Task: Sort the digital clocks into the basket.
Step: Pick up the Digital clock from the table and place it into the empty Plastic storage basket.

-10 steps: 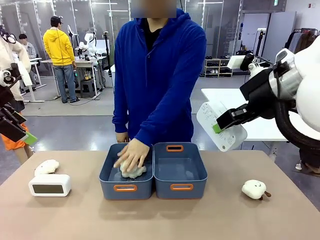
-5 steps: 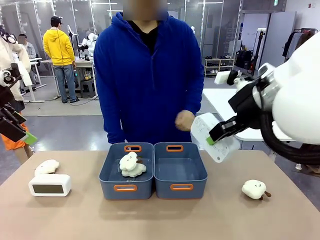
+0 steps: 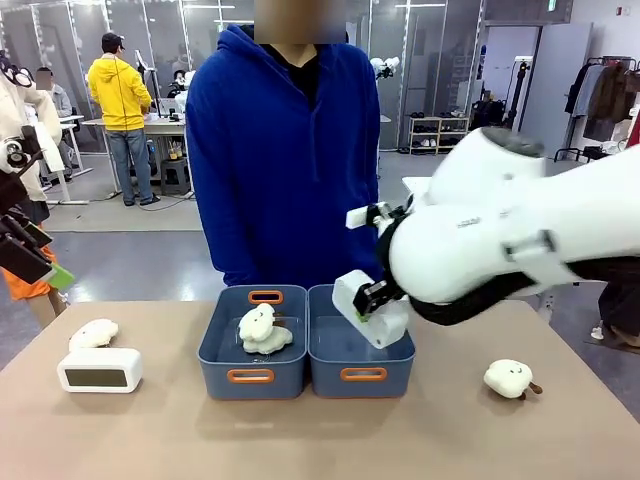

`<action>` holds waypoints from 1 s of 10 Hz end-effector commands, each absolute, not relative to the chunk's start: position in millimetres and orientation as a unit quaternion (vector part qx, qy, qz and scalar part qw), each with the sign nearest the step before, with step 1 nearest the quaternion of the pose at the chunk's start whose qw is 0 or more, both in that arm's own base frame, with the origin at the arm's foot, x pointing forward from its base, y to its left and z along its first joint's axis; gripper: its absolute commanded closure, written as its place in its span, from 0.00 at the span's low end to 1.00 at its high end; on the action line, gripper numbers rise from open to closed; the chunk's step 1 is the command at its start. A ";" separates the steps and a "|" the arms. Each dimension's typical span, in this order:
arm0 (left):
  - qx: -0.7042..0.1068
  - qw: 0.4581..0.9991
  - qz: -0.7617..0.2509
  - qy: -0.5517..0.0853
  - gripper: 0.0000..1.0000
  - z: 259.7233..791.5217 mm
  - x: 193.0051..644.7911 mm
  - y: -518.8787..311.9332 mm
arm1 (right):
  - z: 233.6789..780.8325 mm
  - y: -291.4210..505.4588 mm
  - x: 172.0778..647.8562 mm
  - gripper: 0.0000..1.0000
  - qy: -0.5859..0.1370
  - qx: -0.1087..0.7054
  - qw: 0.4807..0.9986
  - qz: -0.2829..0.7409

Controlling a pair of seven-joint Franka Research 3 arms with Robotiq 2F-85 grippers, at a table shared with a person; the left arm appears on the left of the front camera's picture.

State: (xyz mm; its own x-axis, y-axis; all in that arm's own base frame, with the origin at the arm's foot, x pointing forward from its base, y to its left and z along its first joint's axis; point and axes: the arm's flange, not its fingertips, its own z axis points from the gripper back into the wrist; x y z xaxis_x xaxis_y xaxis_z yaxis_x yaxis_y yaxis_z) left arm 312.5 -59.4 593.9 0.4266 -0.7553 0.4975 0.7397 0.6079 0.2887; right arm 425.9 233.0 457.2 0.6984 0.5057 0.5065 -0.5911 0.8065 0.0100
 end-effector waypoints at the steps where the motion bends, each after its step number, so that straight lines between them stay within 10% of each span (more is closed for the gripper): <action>1: 0.018 0.846 -0.444 -0.294 0.00 596.6 313.0 -59.9 | 446.8 248.8 451.0 0.52 -0.237 0.066 0.919 0.308; 5: 0.018 0.846 -0.444 -0.294 0.00 596.6 313.0 -59.9 | 405.6 245.4 486.6 0.52 -0.207 0.065 0.923 0.317; 9: 0.018 0.846 -0.444 -0.294 0.00 596.6 313.0 -59.9 | 403.3 234.8 483.6 0.00 -0.203 0.073 0.925 0.313; 10: 0.018 0.846 -0.444 -0.294 0.00 596.6 313.0 -59.9 | 404.5 233.3 483.0 0.00 -0.206 0.074 0.925 0.312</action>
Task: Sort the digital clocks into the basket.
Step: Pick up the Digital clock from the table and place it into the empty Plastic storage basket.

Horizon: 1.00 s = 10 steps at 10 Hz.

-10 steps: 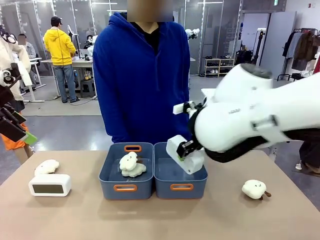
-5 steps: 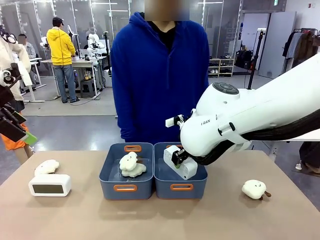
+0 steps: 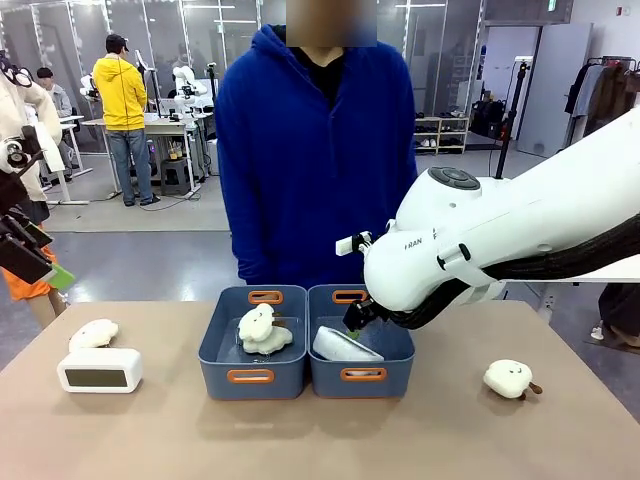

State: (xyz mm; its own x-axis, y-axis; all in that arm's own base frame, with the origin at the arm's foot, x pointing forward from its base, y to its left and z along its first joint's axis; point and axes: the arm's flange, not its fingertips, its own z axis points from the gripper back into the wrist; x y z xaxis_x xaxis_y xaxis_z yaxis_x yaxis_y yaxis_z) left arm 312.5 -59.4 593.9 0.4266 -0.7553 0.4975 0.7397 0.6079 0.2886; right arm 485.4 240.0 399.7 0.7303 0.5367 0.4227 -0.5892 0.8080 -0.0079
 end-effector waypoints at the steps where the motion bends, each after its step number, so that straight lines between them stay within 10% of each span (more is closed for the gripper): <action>1: 0.018 0.846 -0.444 -0.294 0.00 596.6 313.0 -59.9 | 405.5 231.6 479.8 0.00 -0.201 0.073 0.925 0.315; 10: 0.018 0.846 -0.444 -0.294 0.00 596.6 313.0 -59.9 | 399.7 240.0 485.4 0.00 -0.207 0.063 0.928 0.303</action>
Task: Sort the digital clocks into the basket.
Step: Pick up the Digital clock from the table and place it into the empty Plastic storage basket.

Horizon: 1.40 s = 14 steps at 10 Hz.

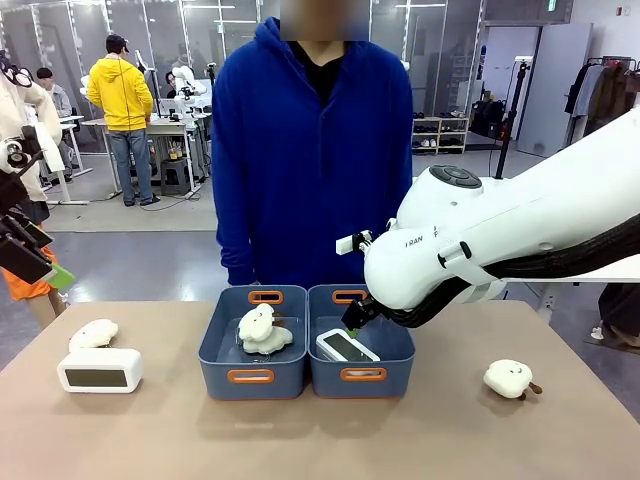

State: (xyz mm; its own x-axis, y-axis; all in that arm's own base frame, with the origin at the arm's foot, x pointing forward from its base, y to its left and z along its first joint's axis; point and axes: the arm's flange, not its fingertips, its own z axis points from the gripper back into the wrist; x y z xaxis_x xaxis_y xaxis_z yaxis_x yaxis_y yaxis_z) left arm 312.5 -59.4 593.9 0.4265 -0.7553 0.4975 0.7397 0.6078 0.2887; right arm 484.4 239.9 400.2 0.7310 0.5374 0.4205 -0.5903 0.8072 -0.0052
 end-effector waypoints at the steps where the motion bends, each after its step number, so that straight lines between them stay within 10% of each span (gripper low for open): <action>1: 0.018 0.846 -0.444 -0.294 0.00 596.6 313.0 -59.9 | 399.7 240.0 485.4 0.00 -0.207 0.063 0.928 0.303; 10: 0.018 0.846 -0.444 -0.294 0.00 596.6 313.0 -59.9 | 520.8 21.1 359.2 0.00 -0.235 0.376 0.884 0.146; 14: 0.018 0.846 -0.444 -0.294 0.00 596.6 313.0 -59.9 | 549.0 -6.6 308.2 0.00 -0.311 0.244 0.910 0.124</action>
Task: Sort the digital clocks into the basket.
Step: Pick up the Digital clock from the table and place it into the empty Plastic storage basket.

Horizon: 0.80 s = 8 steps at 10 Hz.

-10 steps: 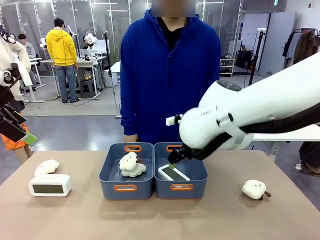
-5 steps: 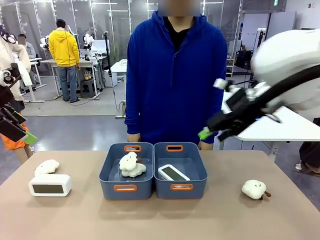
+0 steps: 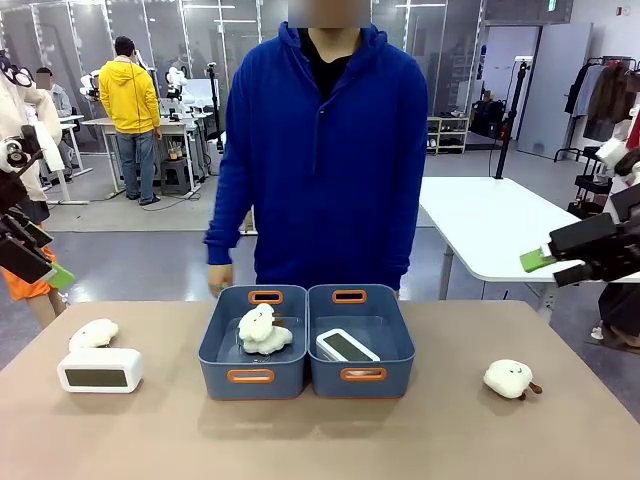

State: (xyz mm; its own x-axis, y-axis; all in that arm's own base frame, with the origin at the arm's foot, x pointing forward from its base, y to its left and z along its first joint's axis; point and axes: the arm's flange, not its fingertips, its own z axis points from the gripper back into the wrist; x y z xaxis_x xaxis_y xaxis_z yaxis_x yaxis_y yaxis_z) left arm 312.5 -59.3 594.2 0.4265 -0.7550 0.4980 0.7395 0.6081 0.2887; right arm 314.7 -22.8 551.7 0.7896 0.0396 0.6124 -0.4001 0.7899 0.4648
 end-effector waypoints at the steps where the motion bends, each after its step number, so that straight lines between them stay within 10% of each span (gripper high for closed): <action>1: 0.018 0.846 -0.444 -0.294 0.00 596.6 313.0 -59.9 | 552.8 -3.6 308.0 0.00 -0.310 0.227 0.914 0.133; 8: 0.018 0.846 -0.444 -0.294 0.00 596.6 313.0 -59.9 | 563.6 -3.9 311.8 0.00 -0.313 0.235 0.907 0.154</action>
State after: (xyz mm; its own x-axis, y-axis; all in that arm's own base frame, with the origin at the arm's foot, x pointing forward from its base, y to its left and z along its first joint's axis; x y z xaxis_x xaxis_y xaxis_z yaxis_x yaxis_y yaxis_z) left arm 312.5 -59.3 594.1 0.4265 -0.7551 0.4979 0.7396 0.6081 0.2887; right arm 312.9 -5.7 562.7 0.7558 0.1406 0.6396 -0.4373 0.8353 0.3332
